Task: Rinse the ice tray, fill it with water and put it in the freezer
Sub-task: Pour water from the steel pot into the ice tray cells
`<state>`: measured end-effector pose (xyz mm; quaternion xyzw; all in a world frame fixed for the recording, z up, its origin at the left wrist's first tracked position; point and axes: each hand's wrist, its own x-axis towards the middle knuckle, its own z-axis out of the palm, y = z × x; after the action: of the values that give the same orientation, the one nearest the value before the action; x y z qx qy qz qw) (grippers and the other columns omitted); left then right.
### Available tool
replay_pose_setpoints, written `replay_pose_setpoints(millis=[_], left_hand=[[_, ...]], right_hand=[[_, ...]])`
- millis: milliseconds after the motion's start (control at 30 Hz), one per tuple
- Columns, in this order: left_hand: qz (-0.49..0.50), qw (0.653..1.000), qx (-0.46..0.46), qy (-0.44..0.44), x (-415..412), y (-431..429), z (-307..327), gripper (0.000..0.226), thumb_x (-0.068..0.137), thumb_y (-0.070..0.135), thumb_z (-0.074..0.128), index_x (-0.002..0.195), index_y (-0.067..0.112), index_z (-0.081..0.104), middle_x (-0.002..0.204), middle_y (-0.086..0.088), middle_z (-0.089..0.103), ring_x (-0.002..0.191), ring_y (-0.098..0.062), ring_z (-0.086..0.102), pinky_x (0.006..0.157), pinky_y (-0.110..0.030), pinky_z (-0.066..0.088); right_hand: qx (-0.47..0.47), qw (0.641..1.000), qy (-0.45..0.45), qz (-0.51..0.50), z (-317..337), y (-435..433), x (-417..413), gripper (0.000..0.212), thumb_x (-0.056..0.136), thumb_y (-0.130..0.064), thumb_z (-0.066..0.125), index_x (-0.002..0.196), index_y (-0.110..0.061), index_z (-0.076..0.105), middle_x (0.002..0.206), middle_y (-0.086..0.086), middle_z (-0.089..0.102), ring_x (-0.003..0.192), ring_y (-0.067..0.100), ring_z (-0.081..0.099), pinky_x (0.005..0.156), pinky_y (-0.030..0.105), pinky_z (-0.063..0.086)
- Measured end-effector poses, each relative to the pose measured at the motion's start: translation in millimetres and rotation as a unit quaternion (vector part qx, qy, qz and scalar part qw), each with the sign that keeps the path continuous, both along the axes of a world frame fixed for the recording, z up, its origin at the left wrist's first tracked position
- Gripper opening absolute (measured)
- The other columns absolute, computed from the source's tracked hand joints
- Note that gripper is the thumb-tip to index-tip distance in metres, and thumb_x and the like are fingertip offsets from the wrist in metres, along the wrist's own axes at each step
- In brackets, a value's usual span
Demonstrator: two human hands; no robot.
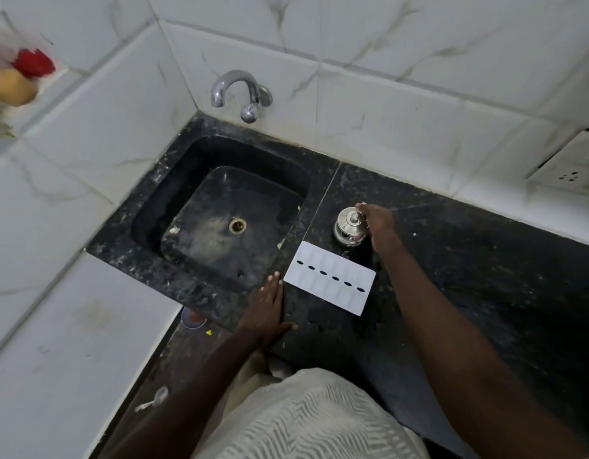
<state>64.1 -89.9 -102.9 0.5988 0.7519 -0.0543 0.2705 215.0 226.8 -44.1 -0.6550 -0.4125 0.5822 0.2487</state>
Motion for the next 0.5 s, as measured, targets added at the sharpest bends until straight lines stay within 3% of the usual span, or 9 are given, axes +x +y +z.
replay_pose_setpoints(millis=[100, 233, 333, 400, 433, 500], left_hand=[[-0.012, 1.0, -0.022, 0.014, 0, 5, 4, 0.137, 0.08, 0.077, 0.063, 0.159, -0.003, -0.014, 0.167, -0.021, -0.024, 0.157, -0.035, -0.017, 0.13, -0.047, 0.004], [-0.037, 0.997, -0.068, 0.023, -2, 16, 16, 0.142, 0.074, 0.055, 0.085, 0.159, -0.005, -0.012, 0.167, -0.025, -0.02, 0.158, -0.038, -0.011, 0.13, -0.047, 0.009], [-0.039, 0.996, -0.08, 0.009, -8, 23, 18, 0.141, 0.07, 0.04, 0.091, 0.16, -0.007, -0.007, 0.168, -0.028, -0.013, 0.158, -0.04, -0.004, 0.128, -0.05, 0.018], [0.019, 0.997, -0.067, -0.042, -5, 24, 19, 0.108, 0.09, 0.041, 0.073, 0.162, -0.001, 0.005, 0.171, -0.023, 0.0, 0.159, -0.038, 0.004, 0.128, -0.051, 0.02], [0.082, 0.994, -0.034, -0.068, 0, 25, 25, 0.08, 0.104, 0.044, 0.05, 0.163, 0.004, 0.013, 0.172, -0.016, 0.009, 0.159, -0.034, 0.01, 0.128, -0.049, 0.019], [0.119, 0.991, 0.013, -0.068, 9, 29, 28, 0.067, 0.108, 0.051, 0.016, 0.162, 0.011, 0.023, 0.172, -0.006, 0.018, 0.158, -0.027, 0.016, 0.129, -0.046, 0.017]], right_hand=[[-0.029, 0.997, 0.052, -0.04, 1, 1, -1, 0.013, 0.079, -0.006, 0.082, 0.075, -0.013, 0.072, 0.086, 0.009, 0.073, 0.065, 0.017, 0.066, 0.063, 0.03, 0.054], [-0.023, 0.992, 0.095, -0.078, 3, -4, 12, 0.012, 0.082, 0.0, 0.079, 0.078, -0.009, 0.072, 0.081, 0.007, 0.072, 0.059, 0.012, 0.068, 0.069, 0.031, 0.06], [-0.007, 0.987, 0.117, -0.11, 3, -10, 24, 0.015, 0.086, 0.005, 0.075, 0.077, -0.006, 0.07, 0.071, -0.001, 0.072, 0.052, 0.003, 0.066, 0.055, 0.02, 0.055], [0.011, 0.986, 0.116, -0.117, 4, -16, 32, 0.017, 0.085, 0.006, 0.075, 0.076, -0.005, 0.069, 0.066, -0.003, 0.071, 0.049, 0.0, 0.064, 0.052, 0.017, 0.053], [0.016, 0.986, 0.113, -0.118, 3, -16, 34, 0.016, 0.084, 0.006, 0.076, 0.076, -0.005, 0.069, 0.071, 0.0, 0.071, 0.051, 0.001, 0.064, 0.054, 0.017, 0.053], [0.031, 0.985, 0.106, -0.132, 2, -22, 47, 0.014, 0.084, 0.004, 0.078, 0.076, -0.005, 0.07, 0.081, 0.007, 0.072, 0.057, 0.006, 0.066, 0.058, 0.021, 0.056]])
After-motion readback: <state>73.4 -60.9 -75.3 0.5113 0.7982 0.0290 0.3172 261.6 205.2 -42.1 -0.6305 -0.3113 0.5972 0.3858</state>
